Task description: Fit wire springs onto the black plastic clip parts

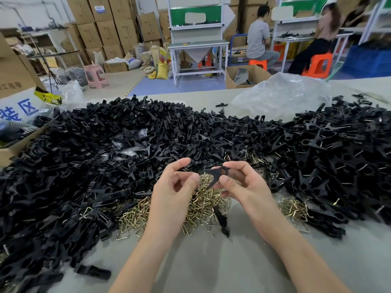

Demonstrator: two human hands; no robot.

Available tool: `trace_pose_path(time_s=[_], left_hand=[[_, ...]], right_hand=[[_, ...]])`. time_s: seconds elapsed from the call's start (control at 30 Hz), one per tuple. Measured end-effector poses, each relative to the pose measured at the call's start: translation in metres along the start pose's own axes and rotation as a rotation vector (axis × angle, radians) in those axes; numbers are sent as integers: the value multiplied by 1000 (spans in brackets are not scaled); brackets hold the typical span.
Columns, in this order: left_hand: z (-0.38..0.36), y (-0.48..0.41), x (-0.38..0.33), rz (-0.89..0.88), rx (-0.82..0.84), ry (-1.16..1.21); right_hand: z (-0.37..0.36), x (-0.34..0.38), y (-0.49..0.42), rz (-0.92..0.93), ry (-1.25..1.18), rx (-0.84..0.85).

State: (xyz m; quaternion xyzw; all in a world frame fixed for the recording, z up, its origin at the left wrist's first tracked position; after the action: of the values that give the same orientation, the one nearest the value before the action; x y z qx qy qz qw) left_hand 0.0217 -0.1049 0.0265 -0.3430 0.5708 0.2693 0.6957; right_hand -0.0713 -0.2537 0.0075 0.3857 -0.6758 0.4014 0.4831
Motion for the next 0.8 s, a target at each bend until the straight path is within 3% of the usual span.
trace_pose_path(time_s=[0.27,0.8], left_hand=[[-3,2,-2,-18,53,-11],[-9,5,-6,-88,1,109]], right_hand=[[-2,-1,0,6,-18,28],[-4,1,0,28,-2,57]])
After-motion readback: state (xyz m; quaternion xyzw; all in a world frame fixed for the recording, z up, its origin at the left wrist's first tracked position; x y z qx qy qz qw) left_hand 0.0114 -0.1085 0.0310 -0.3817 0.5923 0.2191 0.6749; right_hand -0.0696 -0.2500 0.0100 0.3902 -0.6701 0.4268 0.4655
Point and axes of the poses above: each hand's wrist, its own y-axis away from the middle knuckle, its own z-axis out of the back of the hand, x = y × z, the point moved 4 cm from there along -y, towards the middle knuckle, and after that the axes turned 11 degrees about x, right-handed, at the moved point
